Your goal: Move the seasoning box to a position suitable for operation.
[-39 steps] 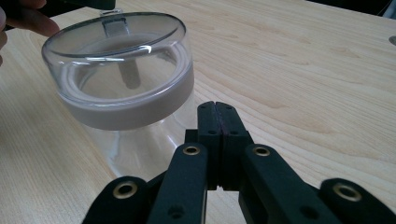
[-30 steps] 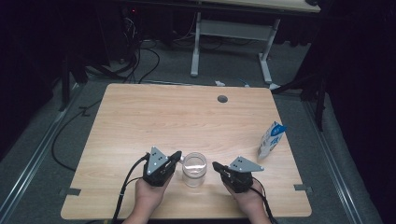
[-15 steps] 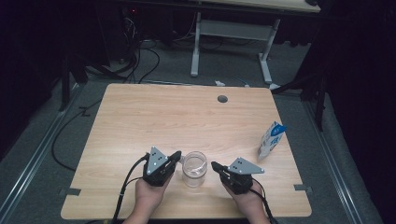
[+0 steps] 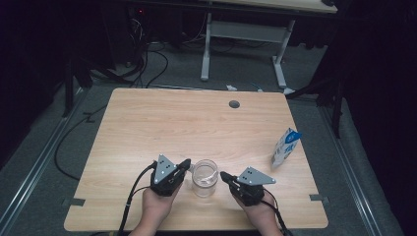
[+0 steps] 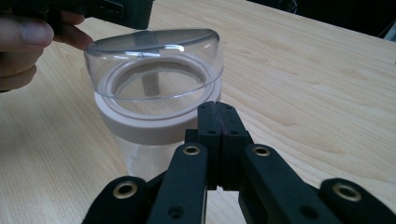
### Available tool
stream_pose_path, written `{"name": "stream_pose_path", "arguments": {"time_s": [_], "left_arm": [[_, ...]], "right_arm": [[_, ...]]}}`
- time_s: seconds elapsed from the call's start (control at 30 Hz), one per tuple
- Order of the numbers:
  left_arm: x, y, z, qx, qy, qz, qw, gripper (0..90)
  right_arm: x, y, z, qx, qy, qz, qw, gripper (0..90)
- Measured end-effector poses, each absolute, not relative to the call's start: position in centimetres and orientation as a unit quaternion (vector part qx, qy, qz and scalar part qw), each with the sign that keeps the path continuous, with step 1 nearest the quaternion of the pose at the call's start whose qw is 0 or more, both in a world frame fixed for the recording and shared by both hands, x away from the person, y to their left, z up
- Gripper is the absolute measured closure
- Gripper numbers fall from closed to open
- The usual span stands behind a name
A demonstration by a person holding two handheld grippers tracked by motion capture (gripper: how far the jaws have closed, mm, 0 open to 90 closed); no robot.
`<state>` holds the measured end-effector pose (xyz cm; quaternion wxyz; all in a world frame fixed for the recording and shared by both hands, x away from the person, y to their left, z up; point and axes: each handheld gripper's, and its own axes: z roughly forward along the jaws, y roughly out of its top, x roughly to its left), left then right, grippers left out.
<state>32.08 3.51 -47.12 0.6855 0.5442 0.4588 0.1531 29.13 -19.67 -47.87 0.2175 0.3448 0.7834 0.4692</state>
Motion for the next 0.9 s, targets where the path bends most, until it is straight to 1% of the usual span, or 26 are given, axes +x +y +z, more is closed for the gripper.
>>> {"name": "stream_pose_path", "arguments": {"time_s": [0.23, 0.4, 0.43, 0.47, 0.53, 0.73, 0.9], "left_arm": [[32.1, 3.5, -47.1, 0.545, 0.458, 0.153, 0.685, 90.0], [32.1, 3.5, -47.1, 0.544, 0.459, 0.152, 0.686, 90.0], [32.1, 3.3, -47.1, 0.533, 0.465, 0.15, 0.691, 90.0], [32.2, 3.0, -47.0, 0.511, 0.476, 0.145, 0.701, 90.0], [32.1, 3.1, -46.9, 0.509, 0.478, 0.143, 0.701, 90.0], [30.8, 4.0, -46.7, 0.506, 0.471, 0.138, 0.709, 90.0], [29.3, 4.7, -47.8, 0.511, 0.477, 0.119, 0.705, 90.0]], "right_arm": [[29.0, -19.4, -47.8, 0.337, 0.787, 0.465, 0.225, 89.7], [28.8, -19.3, -47.5, 0.332, 0.786, 0.472, 0.223, 89.7], [28.7, -19.2, -47.4, 0.33, 0.786, 0.472, 0.223, 89.7], [28.5, -19.1, -47.2, 0.328, 0.785, 0.477, 0.222, 89.7], [28.3, -19.0, -47.0, 0.325, 0.784, 0.482, 0.22, 89.7], [28.0, -18.8, -46.5, 0.318, 0.781, 0.489, 0.221, 89.7], [27.9, -18.7, -46.4, 0.317, 0.779, 0.494, 0.219, 89.7]]}}
